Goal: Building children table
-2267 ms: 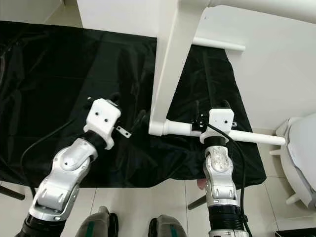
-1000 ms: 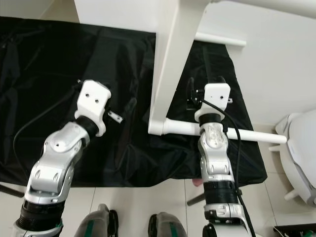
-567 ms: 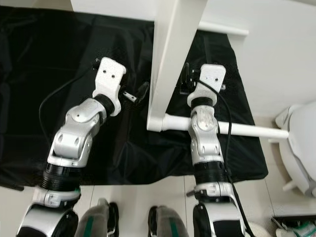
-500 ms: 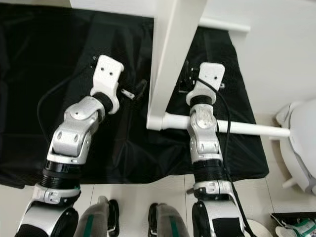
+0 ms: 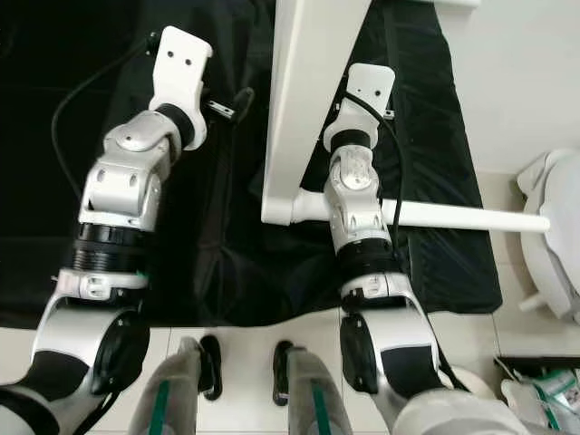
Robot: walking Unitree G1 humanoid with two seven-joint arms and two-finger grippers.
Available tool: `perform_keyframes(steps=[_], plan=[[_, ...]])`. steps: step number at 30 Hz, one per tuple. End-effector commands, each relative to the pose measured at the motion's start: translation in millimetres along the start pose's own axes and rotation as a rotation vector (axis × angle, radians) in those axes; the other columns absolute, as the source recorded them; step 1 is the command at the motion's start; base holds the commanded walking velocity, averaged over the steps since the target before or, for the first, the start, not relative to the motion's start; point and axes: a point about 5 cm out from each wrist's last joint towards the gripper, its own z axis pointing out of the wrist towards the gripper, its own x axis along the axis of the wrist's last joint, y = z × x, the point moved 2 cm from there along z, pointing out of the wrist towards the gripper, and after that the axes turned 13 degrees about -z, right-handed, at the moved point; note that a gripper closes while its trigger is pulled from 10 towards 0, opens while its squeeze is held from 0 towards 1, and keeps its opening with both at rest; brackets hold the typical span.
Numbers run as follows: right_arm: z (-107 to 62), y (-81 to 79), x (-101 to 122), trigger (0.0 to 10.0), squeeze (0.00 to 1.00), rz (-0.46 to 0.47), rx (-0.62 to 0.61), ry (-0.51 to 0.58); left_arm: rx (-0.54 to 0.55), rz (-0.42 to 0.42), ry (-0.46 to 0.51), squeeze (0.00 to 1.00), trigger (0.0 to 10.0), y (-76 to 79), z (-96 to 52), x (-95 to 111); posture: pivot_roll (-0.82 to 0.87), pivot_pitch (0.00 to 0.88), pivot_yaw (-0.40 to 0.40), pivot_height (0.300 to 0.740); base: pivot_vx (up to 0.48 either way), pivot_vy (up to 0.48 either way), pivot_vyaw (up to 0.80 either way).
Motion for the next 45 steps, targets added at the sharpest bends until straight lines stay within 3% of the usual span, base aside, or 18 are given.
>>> perform_keyframes(steps=[1, 5, 7, 13, 19, 27, 36, 45], plan=[[6.8, 1.1, 5.0, 10.0, 0.0, 0.023, -0.018, 0.006, 0.584, -0.029, 0.146, 0.0, 10.0, -35.4, -6.9, 14.1, -0.01, 0.287, -0.062, 0.74, 0.0, 0.0, 0.0], [16.0, -0.6, 13.3, 10.0, 0.0, 0.03, -0.031, 0.016, 0.576, -0.06, 0.175, 0.0, 10.0, -29.8, 1.0, 23.4, -0.01, 0.288, -0.061, 0.74, 0.0, 0.0, 0.0], [23.3, -4.0, 22.3, 10.0, 0.0, 0.028, -0.028, 0.032, 0.552, -0.119, 0.214, 0.0, 10.0, -22.3, 8.1, 30.7, -0.01, 0.292, -0.062, 0.74, 0.0, 0.0, 0.0], [34.6, -11.0, 43.5, 10.0, 0.0, 0.003, -0.017, 0.091, 0.401, -0.239, 0.323, 0.0, 10.0, 3.1, 22.2, 50.8, -0.01, 0.306, -0.055, 0.74, 0.0, 0.0, 0.0], [39.6, -21.9, 61.3, 10.0, 0.0, 0.021, -0.004, 0.135, 0.326, -0.24, 0.373, 0.0, 10.0, 19.9, 28.0, 65.6, -0.01, 0.31, -0.05, 0.74, 0.0, 0.0, 0.0], [36.8, -48.0, 81.9, 10.0, 0.0, 0.043, 0.027, 0.198, 0.262, -0.168, 0.427, 0.0, 10.0, 35.5, 31.9, 69.9, 0.01, 0.317, -0.054, 0.74, 0.0, 0.0, 0.0], [33.8, -69.5, 90.6, 10.0, 0.0, 0.087, 0.07, 0.204, 0.23, -0.096, 0.429, 0.0, 10.0, 36.2, 33.5, 67.0, 0.04, 0.316, -0.057, 0.74, 0.0, 0.0, 0.0], [26.4, -96.1, 97.1, 10.0, 0.0, 0.186, 0.118, 0.187, 0.256, -0.059, 0.463, 0.0, 10.0, 16.8, 27.2, 68.8, 0.1, 0.32, -0.053, 0.74, 0.0, 0.0, 0.0]])
